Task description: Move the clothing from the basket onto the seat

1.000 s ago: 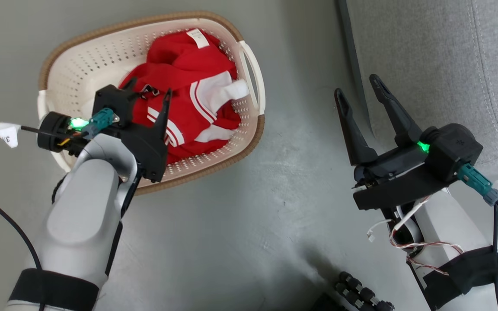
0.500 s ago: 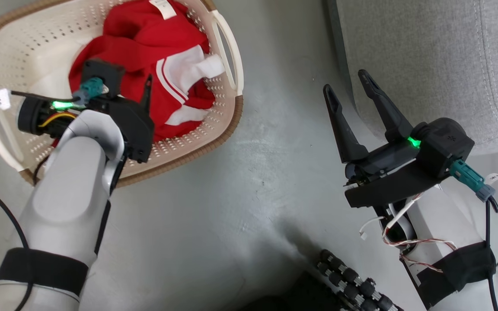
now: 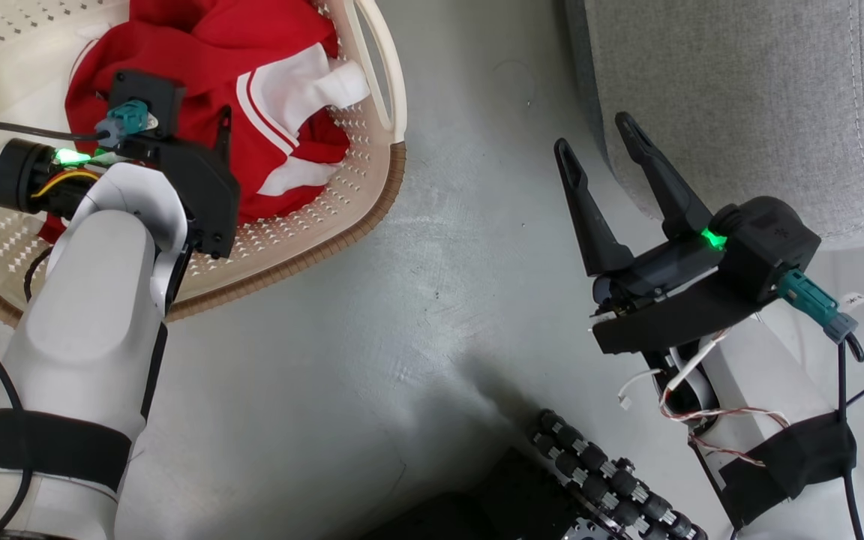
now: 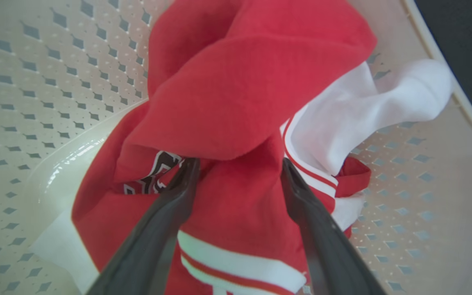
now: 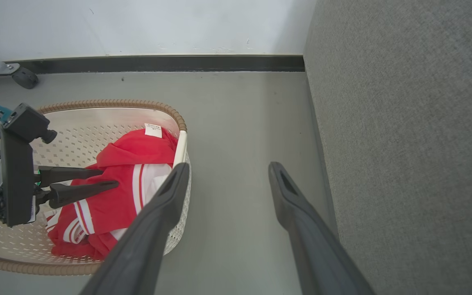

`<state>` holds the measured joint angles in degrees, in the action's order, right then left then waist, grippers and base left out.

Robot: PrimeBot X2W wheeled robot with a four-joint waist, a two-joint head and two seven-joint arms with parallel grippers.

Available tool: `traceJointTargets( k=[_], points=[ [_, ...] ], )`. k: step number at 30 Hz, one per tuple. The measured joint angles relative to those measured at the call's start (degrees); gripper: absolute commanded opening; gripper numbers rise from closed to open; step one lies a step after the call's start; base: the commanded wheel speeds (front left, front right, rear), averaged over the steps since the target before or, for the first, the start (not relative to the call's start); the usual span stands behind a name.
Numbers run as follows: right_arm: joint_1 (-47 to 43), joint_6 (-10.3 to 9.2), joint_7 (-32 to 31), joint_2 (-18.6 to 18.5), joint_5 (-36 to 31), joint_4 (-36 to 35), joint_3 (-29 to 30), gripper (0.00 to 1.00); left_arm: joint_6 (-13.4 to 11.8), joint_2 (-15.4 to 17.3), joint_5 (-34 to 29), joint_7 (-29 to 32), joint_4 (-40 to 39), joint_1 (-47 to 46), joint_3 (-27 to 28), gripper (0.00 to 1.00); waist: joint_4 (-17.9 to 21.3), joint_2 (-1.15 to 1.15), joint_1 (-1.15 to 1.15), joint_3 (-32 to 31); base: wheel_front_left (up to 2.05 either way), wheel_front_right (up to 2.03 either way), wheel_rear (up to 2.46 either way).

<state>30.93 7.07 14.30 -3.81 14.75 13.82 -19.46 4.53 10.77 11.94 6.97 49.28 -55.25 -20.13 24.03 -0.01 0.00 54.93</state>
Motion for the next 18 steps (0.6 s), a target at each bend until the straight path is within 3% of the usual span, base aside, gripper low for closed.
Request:
traceJointTargets(
  k=[7, 8, 9, 12, 18],
  points=[
    [0.58, 0.00, 0.00, 0.08, 0.45, 0.14, -0.53, 1.00, 0.00, 0.13, -1.02, 0.07, 1.46, -1.03, -0.24, 1.00, 0.77, 0.00, 0.00, 0.89, 0.00, 0.00, 0.00],
    [0.58, 0.00, 0.00, 0.08, 0.45, 0.22, -0.53, 1.00, 0.00, 0.13, -1.02, 0.07, 1.61, -1.07, -0.24, 0.93, 0.85, 0.00, 0.00, 0.93, 0.00, 0.00, 0.00],
    [0.59, 0.00, 0.00, 0.08, 0.45, 0.31, -0.52, 1.00, 0.00, 0.13, -1.02, 0.04, 1.71, -1.10, -0.24, 0.65, 0.93, 0.00, 0.00, 0.96, 0.00, 0.00, 0.00],
    [0.64, 0.00, 0.01, 0.07, 0.63, 0.73, -0.36, 1.00, 0.00, 0.01, -1.02, -0.46, 2.09, -1.27, -0.26, 0.00, 1.06, 0.00, 0.00, 0.94, 0.00, 0.00, 0.00],
    [1.05, 0.00, 0.13, -0.43, 0.94, 1.81, 1.13, 1.00, 0.01, -1.68, -0.82, -3.15, 3.27, -1.18, -0.36, 0.00, 0.60, 0.01, 0.00, -0.32, 0.00, 0.00, 0.00]
  ],
)
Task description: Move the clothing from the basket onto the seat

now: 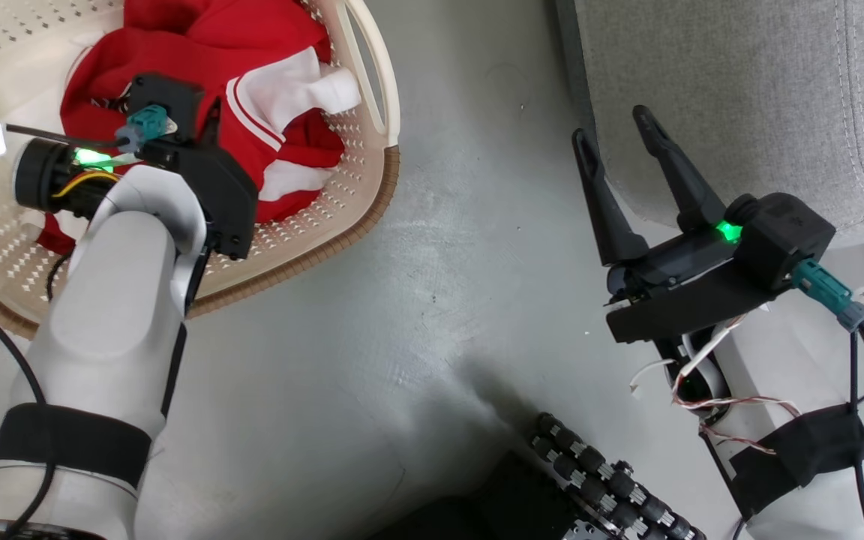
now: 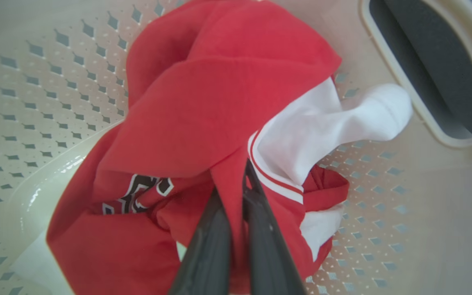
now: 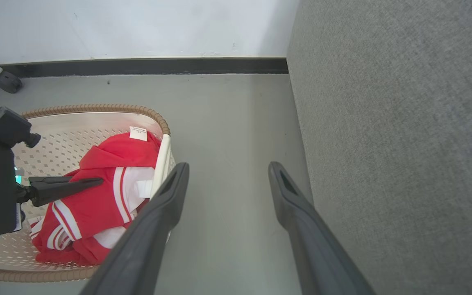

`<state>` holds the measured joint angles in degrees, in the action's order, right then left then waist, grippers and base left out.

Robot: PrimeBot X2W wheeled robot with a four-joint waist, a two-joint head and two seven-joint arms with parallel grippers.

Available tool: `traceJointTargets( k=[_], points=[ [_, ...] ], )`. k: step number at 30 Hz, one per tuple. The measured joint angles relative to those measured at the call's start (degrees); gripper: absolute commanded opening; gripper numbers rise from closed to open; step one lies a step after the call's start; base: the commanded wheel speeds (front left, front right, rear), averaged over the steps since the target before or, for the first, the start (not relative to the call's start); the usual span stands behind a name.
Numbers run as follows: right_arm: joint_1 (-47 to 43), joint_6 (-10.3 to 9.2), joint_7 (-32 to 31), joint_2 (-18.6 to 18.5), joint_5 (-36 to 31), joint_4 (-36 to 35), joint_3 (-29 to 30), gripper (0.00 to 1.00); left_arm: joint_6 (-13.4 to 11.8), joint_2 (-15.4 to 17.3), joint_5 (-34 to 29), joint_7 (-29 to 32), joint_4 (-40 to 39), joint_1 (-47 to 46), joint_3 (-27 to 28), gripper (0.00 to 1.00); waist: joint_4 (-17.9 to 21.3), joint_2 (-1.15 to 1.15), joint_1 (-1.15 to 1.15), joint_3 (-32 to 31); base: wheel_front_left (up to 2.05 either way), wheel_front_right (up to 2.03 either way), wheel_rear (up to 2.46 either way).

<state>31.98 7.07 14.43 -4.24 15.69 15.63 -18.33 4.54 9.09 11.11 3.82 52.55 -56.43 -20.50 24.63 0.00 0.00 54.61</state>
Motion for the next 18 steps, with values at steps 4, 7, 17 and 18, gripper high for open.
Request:
traceJointTargets(
  k=[4, 7, 17, 18],
  points=[
    [0.18, 0.00, 0.11, -0.81, -0.01, 0.80, 1.05, 1.00, 0.01, -1.67, 1.58, -2.91, 0.34, 0.74, 0.66, 0.00, -0.76, 0.00, 0.00, -1.52, 0.00, 0.00, 0.00],
    [0.17, 0.00, 0.11, -1.69, -0.01, 1.66, 1.97, 1.00, 0.03, -2.99, 2.45, -5.09, 0.56, 1.88, 0.90, 0.00, -1.57, 0.00, 0.00, -3.07, 0.00, 0.00, 0.00],
    [-0.08, 0.00, 0.12, -3.99, -0.19, 3.77, 3.56, 1.00, 1.09, -4.60, 3.68, -11.91, 0.64, 6.49, 0.46, 0.00, -5.71, 0.00, 0.00, -9.74, 0.00, 0.00, 0.00],
    [-0.19, 0.00, 0.12, -4.27, -0.20, 3.94, 3.67, 1.00, 1.10, -4.87, 3.94, -12.57, 0.63, 6.92, 0.38, 0.00, -6.21, 0.00, 0.00, -10.46, 0.00, 0.00, 0.00]
  ],
)
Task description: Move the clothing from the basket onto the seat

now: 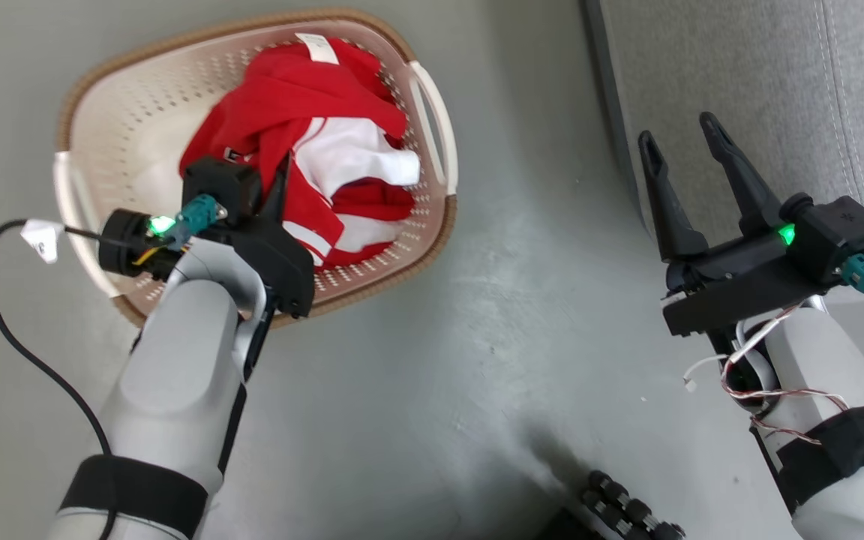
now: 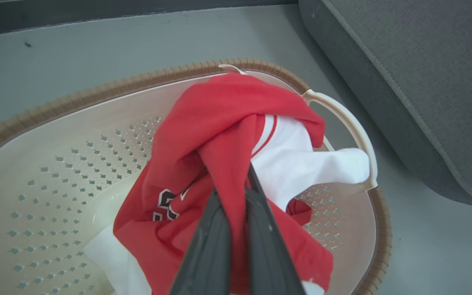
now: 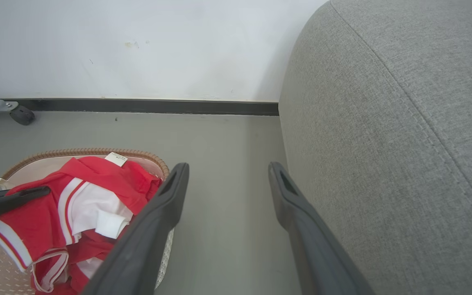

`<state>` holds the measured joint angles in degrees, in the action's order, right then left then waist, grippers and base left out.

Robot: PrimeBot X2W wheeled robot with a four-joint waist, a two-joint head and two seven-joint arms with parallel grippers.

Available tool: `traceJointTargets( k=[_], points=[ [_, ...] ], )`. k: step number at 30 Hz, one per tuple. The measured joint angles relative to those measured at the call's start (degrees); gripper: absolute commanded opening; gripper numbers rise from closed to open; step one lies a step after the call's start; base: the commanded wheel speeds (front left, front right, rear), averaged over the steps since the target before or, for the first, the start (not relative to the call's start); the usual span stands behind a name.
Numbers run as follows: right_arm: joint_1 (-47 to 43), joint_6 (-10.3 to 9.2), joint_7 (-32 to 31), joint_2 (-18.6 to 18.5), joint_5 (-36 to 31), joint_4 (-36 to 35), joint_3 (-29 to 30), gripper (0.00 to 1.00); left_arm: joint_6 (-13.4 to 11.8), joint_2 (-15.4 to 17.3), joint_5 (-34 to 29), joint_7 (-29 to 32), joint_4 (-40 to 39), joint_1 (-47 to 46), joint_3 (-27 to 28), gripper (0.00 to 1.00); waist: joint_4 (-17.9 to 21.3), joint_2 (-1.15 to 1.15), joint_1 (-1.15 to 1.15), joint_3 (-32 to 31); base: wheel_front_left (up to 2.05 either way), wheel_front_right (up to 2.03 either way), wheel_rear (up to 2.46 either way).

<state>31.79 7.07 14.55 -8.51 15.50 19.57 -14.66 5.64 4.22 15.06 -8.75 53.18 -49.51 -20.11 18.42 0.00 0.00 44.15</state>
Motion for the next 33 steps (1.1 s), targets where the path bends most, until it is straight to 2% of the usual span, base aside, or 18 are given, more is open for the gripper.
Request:
traceJointTargets(
  k=[5, 15, 33],
  points=[
    [-1.64, 0.00, 0.00, -1.32, -0.44, 0.71, 0.69, 1.00, 0.49, -1.15, 1.81, -3.25, -0.45, 2.13, -0.48, 0.00, -2.68, 0.00, 0.00, -3.73, 0.00, 0.00, 0.00],
    [-5.03, 0.00, -0.01, -3.54, -0.49, 1.60, 3.14, 1.00, 1.00, -2.00, 3.85, -4.65, -2.98, 6.31, -1.62, 0.00, -8.28, 0.00, 0.00, -11.62, 0.00, 0.00, 0.00],
    [-14.06, 0.00, -0.01, -3.05, -1.36, 3.48, 4.47, 1.00, 1.43, -2.03, 9.14, -5.50, -11.16, 17.16, -2.97, 0.00, -15.59, 0.00, -0.02, -27.31, 0.00, 0.00, 0.00]
  ],
)
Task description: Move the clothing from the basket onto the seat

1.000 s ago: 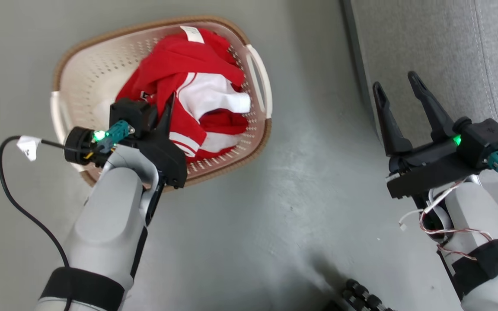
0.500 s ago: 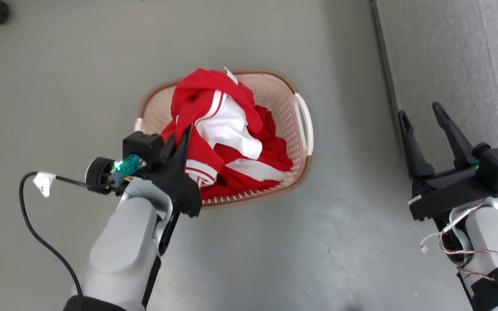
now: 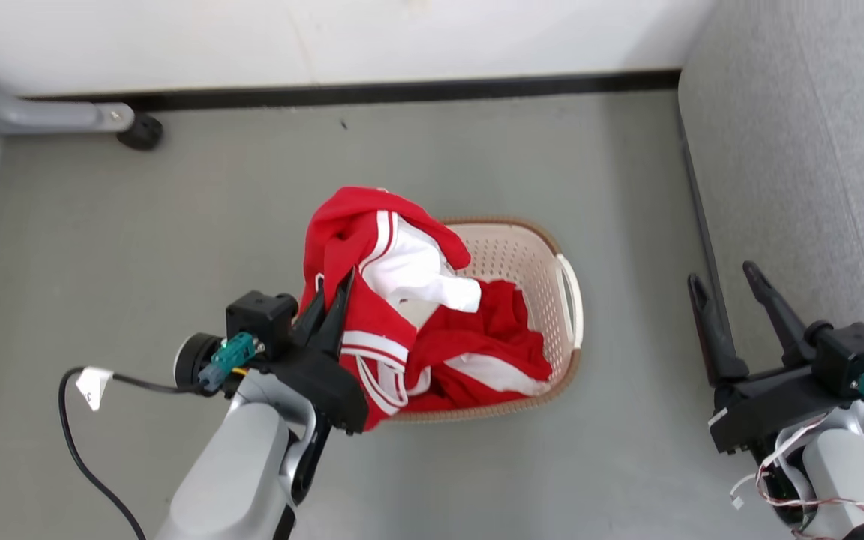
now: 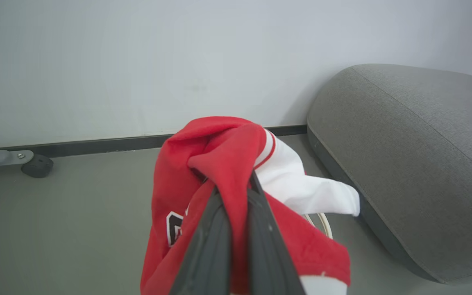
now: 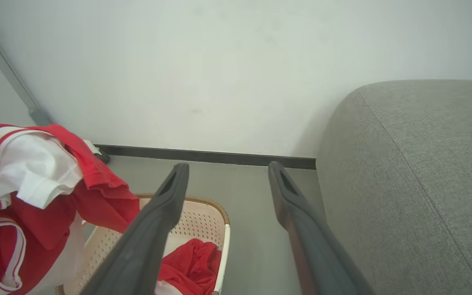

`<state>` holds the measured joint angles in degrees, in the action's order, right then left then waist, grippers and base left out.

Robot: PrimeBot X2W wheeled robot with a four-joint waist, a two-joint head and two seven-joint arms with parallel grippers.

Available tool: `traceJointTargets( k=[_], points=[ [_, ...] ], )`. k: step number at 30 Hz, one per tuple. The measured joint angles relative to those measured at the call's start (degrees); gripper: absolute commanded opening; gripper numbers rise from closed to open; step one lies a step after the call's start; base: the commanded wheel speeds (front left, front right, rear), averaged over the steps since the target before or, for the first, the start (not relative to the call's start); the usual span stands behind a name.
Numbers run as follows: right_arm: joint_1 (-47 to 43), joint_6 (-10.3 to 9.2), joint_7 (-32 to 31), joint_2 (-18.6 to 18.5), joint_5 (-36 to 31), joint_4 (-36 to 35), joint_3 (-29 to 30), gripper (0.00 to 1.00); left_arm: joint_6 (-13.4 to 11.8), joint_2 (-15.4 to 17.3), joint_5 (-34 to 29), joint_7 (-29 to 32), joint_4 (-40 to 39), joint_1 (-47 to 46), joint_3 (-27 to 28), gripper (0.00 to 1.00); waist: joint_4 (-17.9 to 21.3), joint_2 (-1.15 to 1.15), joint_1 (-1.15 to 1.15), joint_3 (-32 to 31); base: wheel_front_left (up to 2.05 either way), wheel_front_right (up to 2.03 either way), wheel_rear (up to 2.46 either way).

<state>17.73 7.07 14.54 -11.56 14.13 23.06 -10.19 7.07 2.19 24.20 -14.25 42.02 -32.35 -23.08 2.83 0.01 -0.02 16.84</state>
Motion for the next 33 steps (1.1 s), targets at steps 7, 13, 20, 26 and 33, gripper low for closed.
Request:
traceJointTargets(
  k=[7, 13, 20, 26, 33],
  points=[
    [-3.67, 0.00, 0.00, 0.74, -0.04, 0.69, -0.53, 1.00, 0.00, 0.02, 0.90, -0.01, -3.69, 5.73, 0.32, 0.00, -1.45, 0.00, 0.00, -6.15, 0.00, 0.00, 0.00],
    [-7.77, 0.00, -0.01, 1.35, -0.19, 1.37, -1.12, 1.00, 0.01, 0.60, 1.41, -0.01, -6.37, 10.65, 0.89, 0.00, -2.08, 0.00, 0.00, -11.39, 0.00, 0.00, 0.00],
    [-12.18, 0.00, -0.01, 1.52, -0.56, 0.43, -1.25, 1.00, 0.00, 1.63, 1.53, -0.01, -11.09, 15.78, 1.27, 0.00, -2.48, 0.00, 0.01, -16.71, 0.00, 0.00, 0.00],
    [-12.66, 0.00, -0.01, 1.51, -0.78, -0.96, -1.79, 1.00, -0.60, 2.34, 1.55, -0.03, -14.79, 16.83, 2.31, 0.00, -2.77, -0.01, 0.01, -19.44, 0.00, 0.00, 0.00],
    [-13.04, 0.00, -0.01, 1.45, -1.10, -2.08, -2.78, 1.00, -1.54, 3.09, 1.55, -0.03, -17.44, 18.45, 2.76, 0.00, -3.03, -0.01, 0.02, -20.30, 0.00, 0.00, 0.00]
  ],
)
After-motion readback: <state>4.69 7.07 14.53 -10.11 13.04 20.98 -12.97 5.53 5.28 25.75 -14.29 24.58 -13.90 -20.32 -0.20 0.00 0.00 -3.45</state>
